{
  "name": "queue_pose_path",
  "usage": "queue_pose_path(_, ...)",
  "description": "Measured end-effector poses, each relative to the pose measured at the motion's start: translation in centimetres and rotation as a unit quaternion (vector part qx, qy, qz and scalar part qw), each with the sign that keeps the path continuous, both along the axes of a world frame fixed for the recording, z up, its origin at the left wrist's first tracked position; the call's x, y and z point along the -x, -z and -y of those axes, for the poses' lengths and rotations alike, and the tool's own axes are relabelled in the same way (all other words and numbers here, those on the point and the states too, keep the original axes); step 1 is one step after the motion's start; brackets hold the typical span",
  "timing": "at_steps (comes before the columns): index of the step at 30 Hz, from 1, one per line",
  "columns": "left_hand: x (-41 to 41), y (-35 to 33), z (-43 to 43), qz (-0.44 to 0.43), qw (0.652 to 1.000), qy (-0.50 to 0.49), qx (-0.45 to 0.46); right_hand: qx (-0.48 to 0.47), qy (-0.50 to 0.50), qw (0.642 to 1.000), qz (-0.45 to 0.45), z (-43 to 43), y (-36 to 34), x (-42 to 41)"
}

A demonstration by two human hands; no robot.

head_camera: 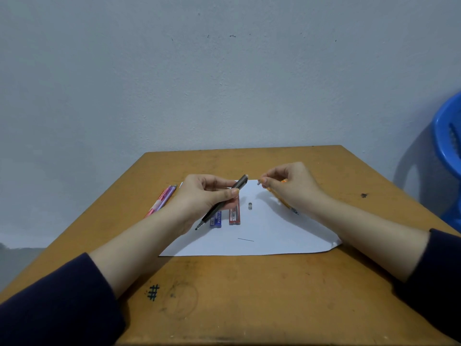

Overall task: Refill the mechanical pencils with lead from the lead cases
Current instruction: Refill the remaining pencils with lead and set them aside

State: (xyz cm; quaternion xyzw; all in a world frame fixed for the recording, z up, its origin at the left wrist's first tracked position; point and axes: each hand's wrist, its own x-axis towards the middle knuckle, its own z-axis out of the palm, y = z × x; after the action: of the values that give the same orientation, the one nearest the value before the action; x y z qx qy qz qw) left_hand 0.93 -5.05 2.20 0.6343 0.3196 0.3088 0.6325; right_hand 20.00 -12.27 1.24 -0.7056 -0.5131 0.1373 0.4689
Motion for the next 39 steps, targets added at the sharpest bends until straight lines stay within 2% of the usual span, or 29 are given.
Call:
queue_pose_path(5,0.0,-0.3,0.1,0.0,1.0,-0.013,0.002,0.095,-0.035,0.981,0.164,0.4,0.0,0.7)
queue_pose_path(7,0.0,-0.3,0.2,-0.001,1.0,-0.013,0.003,0.115,-0.039,0.973,0.195,0.7,-0.1,1.0)
queue_pose_path(20,-0.2,-0.2,0.2,0.016,1.0,-0.019,0.017,0.138,-0.058,0.971,0.186,0.3,0.3,1.5)
queue_pose_path(26,-0.1,-0.1,0.2,0.02,0.999,-0.017,0.017,0.118,-0.048,0.977,0.171,0.6,-0.1,1.3)
queue_pose_path(29,-0.1,-0.2,0.3,0.029,0.999,-0.02,0.021,0.06,-0.034,0.991,0.111,0.6,-0.3,1.2)
queue_pose_path(31,0.0,-0.2,0.4,0.031,0.999,-0.021,0.02,0.011,-0.039,0.999,0.02,0.5,-0.3,1.3)
queue_pose_path(34,-0.1,-0.2,0.5,0.036,0.999,-0.025,0.007,-0.048,-0.065,0.991,-0.105,0.7,-0.5,1.9)
queue_pose_path(39,-0.3,0.1,0.8,0.056,0.998,-0.025,0.001,-0.085,-0.086,0.975,-0.189,1.2,-0.7,2.7)
